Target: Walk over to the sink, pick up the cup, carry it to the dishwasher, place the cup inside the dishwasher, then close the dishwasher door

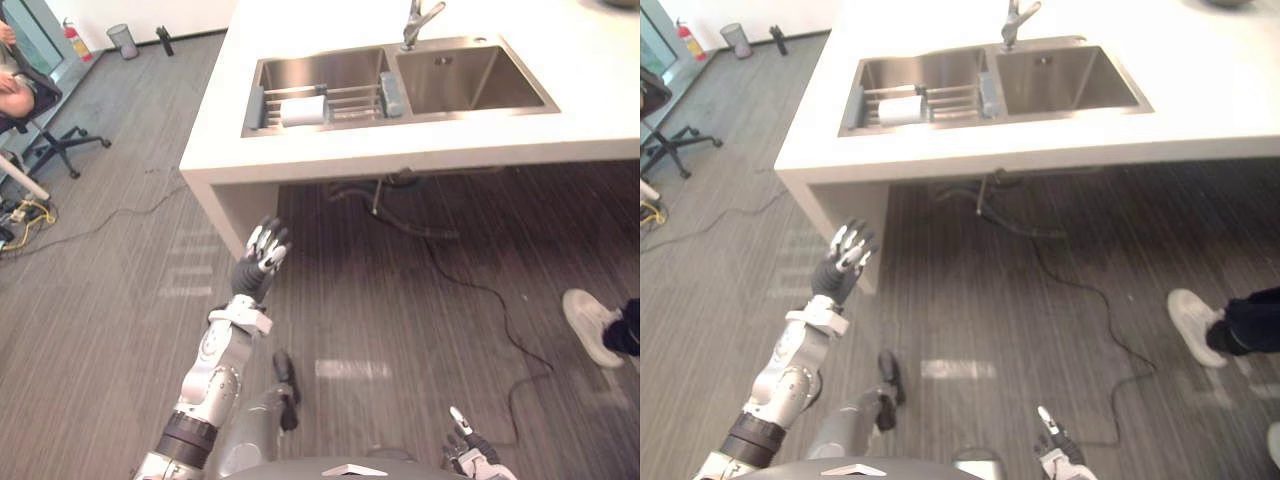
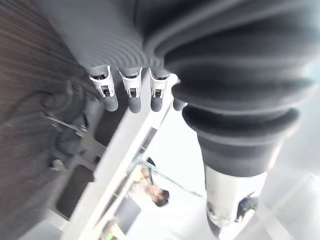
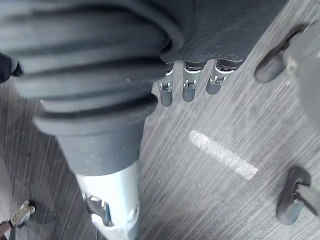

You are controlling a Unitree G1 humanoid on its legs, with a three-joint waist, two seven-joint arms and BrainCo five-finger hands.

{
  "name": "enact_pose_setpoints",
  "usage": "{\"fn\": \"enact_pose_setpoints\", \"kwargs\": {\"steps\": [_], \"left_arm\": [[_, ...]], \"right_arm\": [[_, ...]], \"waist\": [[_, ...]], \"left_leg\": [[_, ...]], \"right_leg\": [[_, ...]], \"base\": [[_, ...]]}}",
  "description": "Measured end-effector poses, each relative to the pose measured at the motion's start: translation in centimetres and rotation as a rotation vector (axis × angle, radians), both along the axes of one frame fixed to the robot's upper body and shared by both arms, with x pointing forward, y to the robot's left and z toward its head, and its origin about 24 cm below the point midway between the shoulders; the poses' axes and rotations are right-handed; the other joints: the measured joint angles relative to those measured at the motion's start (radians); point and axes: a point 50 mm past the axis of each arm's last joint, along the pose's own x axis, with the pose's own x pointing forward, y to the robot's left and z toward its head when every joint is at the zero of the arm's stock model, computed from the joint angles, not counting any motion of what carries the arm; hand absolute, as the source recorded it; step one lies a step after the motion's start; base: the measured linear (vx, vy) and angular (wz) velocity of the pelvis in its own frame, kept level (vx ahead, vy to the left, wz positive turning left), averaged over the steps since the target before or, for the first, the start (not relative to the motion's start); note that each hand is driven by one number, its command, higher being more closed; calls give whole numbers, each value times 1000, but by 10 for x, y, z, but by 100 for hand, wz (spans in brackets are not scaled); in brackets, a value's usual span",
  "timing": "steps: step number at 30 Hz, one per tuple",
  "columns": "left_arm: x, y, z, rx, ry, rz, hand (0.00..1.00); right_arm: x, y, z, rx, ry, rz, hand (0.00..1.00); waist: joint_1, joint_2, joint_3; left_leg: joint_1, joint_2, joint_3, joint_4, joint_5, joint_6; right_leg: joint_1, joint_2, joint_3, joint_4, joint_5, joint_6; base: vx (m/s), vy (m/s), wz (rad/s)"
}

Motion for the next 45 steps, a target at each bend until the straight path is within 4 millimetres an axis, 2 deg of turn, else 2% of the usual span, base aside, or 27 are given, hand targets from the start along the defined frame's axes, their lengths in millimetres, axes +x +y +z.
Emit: {"fn": "enact_pose_setpoints", "kwargs": {"steps": [1, 2, 3, 4, 5, 6, 7, 8, 9, 10, 12, 13, 14, 15, 17, 18, 19, 20, 21, 23, 24, 27, 30, 36, 39, 41, 45], "left_arm": [[1, 5, 6, 8, -33, 4, 0], [2, 10, 9, 21, -52, 12, 0], [6, 20, 18, 45, -90, 29, 0], [10, 24, 34, 48, -156, 40, 0], [11, 26, 41, 42, -188, 48, 0], [10, 30, 58, 26, -258, 66, 0], [8, 32, 65, 22, -285, 70, 0], [5, 32, 80, 18, -352, 68, 0], [4, 32, 83, 18, -365, 69, 0], [2, 31, 91, 25, -392, 71, 0], [2, 28, 92, 42, -371, 75, 0], [3, 24, 90, 44, -344, 73, 0], [3, 19, 88, 52, -332, 57, 0], [4, 18, 88, 55, -332, 52, 0], [15, 10, 92, 92, -348, 22, 0], [20, 9, 96, 125, -363, 21, 0], [22, 11, 99, 141, -373, 29, 0], [23, 16, 102, 139, -389, 57, 0], [23, 15, 100, 129, -377, 63, 0], [24, 13, 102, 127, -378, 61, 0], [24, 13, 102, 130, -378, 59, 0], [25, 10, 102, 193, -381, 64, 0], [25, 6, 99, 230, -366, 70, 0], [29, 11, 92, 393, -368, 172, 0], [28, 13, 95, 483, -426, 255, 0], [25, 15, 99, 550, -494, 320, 0], [21, 21, 107, 657, -610, 457, 0]], "right_arm": [[-2, 2, -2, 22, 11, -21, 0], [-1, 8, -4, 49, 24, -34, 0], [-5, 23, -11, 125, 56, -62, 0], [-15, 33, -18, 201, 95, -123, 0], [-22, 38, -21, 232, 130, -149, 0], [-42, 46, -28, 288, 226, -181, 0], [-49, 49, -29, 300, 258, -183, 0], [-63, 55, -32, 310, 311, -169, 0], [-65, 56, -33, 310, 319, -163, 0], [-67, 60, -34, 311, 336, -150, 0], [-63, 65, -35, 323, 317, -168, 0], [-62, 68, -35, 335, 309, -171, 0], [-59, 66, -34, 328, 292, -164, 0], [-58, 66, -34, 326, 291, -163, 0], [-59, 66, -34, 320, 298, -150, 0], [-66, 70, -35, 334, 308, -165, 0], [-71, 75, -36, 350, 310, -178, 0], [-76, 78, -36, 362, 314, -202, 0], [-79, 73, -36, 349, 319, -207, 0], [-72, 64, -34, 331, 298, -171, 0], [-70, 62, -34, 326, 288, -161, 0], [-59, 52, -31, 306, 247, -136, 0], [-58, 54, -31, 317, 243, -116, 0], [-63, 64, -34, 352, 277, -77, 0], [-68, 66, -34, 340, 285, -86, 0], [-67, 64, -34, 318, 278, -108, 0], [-62, 57, -33, 296, 276, -136, 0]], "waist": [[16, 25, -21], [19, 1, -27], [8, -57, -47], [14, -93, -46], [17, -108, -46], [29, -120, -51], [30, -119, -54], [38, -122, -55], [39, -123, -55], [37, -122, -55], [35, -114, -54], [26, -110, -54], [13, -96, -61], [9, -92, -64], [-16, -86, -73], [-23, -99, -79], [-23, -122, -85], [-27, -136, -86], [-22, -94, -95], [-13, -59, -100], [-14, -54, -103], [-23, -52, -108], [-27, -54, -107], [-23, -57, -101], [-28, -60, -98], [-27, -53, -96], [-47, -16, -92]], "left_leg": [[24, 12, -31, -1, 109, 104], [29, 5, -29, 26, 135, 138], [26, -44, -26, 51, 89, 124], [22, -73, -27, 98, 37, 129], [18, -84, -27, 132, 5, 131], [12, -95, -27, 235, -88, 127], [13, -97, -28, 265, -123, 128], [38, -108, -21, 314, -194, 135], [48, -112, -18, 319, -204, 136], [85, -117, -15, 319, -243, 142], [182, -117, -10, 271, -268, 129], [265, -113, -10, 205, -267, 118], [333, -93, -13, 145, -261, 102], [343, -86, -14, 138, -260, 96], [368, -46, -55, 140, -276, 60], [367, -39, -89, 160, -292, 34], [365, -45, -105, 170, -300, 20], [370, -38, -135, 184, -317, -8], [369, 6, -148, 182, -308, -27], [384, 56, -165, 136, -293, -47], [395, 63, -165, 122, -284, -55], [399, 75, -178, 93, -253, -60], [376, 75, -191, 94, -248, -60], [337, 63, -161, 143, -228, -66], [347, 52, -156, 115, -180, -65], [382, 38, -156, 20, -124, -66], [404, 47, -146, -66, -106, -65]], "right_leg": [[27, 15, 6, 25, -31, -6], [35, -3, 5, 48, -47, -17], [23, -52, -5, 84, -35, -28], [20, -81, -1, 127, -19, -39], [17, -96, 2, 157, -10, -36], [-2, -122, 13, 274, 30, -14], [-18, -132, 12, 337, 57, 12], [-86, -177, 13, 529, 158, 125], [-102, -187, 14, 567, 191, 153], [-170, -231, 10, 719, 209, 210], [-273, -304, -81, 863, 118, 129], [-325, -338, -153, 877, 58, 58], [-399, -346, -204, 811, 8, 19], [-413, -344, -210, 787, 4, 16], [-483, -307, -189, 536, 16, 12], [-491, -278, -155, 355, 128, 20], [-494, -274, -137, 269, 231, 21], [-482, -256, -132, 213, 257, 34], [-452, -210, -157, 160, 264, 24], [-412, -145, -180, 68, 283, -2], [-402, -134, -181, 51, 284, -5], [-370, -102, -186, -24, 300, -17], [-356, -94, -207, -74, 320, -15], [-326, -107, -238, -121, 341, -12], [-287, -115, -272, -166, 358, -19], [-288, -119, -277, -192, 371, -35], [-289, -95, -274, -262, 413, -38]], "base": [[667, 230, -70], [625, 223, -31], [572, 188, 10], [567, 162, 32], [648, 136, 26], [509, 82, 16], [604, 114, 8], [298, 68, 0], [468, 103, -7], [420, 79, -26], [440, 69, -35], [382, -15, -23], [306, -29, -13], [268, -91, 11], [304, -201, 56], [338, -262, 72], [376, -342, 69], [364, -338, 39], [418, -358, 22], [281, -207, -9], [172, -166, -15], [108, -118, -6], [41, -31, 17], [-18, 13, 18], [-41, -21, 32], [-57, -25, 8], [-91, -14, -6]]}}
